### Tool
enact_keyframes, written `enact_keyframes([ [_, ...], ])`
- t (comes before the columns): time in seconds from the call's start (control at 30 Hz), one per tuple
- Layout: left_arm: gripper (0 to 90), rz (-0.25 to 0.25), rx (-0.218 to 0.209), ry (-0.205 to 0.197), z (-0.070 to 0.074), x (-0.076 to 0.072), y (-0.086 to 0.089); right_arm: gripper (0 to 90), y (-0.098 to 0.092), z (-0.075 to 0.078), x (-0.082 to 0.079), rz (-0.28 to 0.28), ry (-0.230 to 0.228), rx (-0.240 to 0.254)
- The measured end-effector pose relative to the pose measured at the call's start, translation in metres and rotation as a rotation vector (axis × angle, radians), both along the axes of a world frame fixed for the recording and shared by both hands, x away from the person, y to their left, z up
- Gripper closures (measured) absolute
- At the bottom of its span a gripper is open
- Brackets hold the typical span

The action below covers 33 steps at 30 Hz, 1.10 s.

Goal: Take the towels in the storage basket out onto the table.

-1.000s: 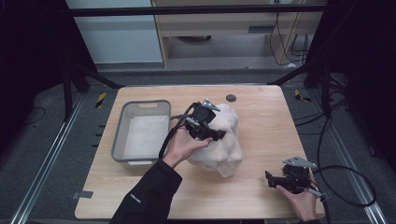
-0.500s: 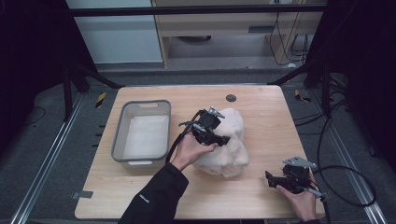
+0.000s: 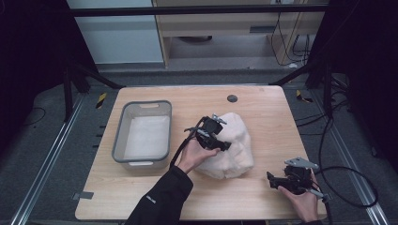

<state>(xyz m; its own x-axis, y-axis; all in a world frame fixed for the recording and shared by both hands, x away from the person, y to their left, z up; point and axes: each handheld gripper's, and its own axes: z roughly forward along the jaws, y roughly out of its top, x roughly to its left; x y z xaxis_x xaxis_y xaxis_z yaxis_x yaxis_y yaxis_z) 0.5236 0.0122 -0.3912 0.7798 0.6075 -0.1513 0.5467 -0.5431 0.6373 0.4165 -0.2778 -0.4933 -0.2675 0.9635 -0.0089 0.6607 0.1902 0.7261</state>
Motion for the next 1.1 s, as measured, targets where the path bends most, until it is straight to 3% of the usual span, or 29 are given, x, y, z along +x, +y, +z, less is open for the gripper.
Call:
enact_keyframes([
  [0.43, 48.0, 0.001, 0.030, -0.003, -0.027, 0.000, -0.005, 4.5, 0.000, -0.001, 0.000, -0.001, -0.002, -0.006],
  [0.87, 26.7, -0.010, -0.028, -0.016, -0.037, -0.004, 0.010, 4.1, 0.000, -0.002, 0.000, -0.002, -0.006, -0.018],
  [1.1, 18.8, -0.033, -0.064, -0.062, -0.033, -0.015, 0.027, 3.8, -0.001, -0.003, 0.000, -0.006, -0.005, -0.019],
])
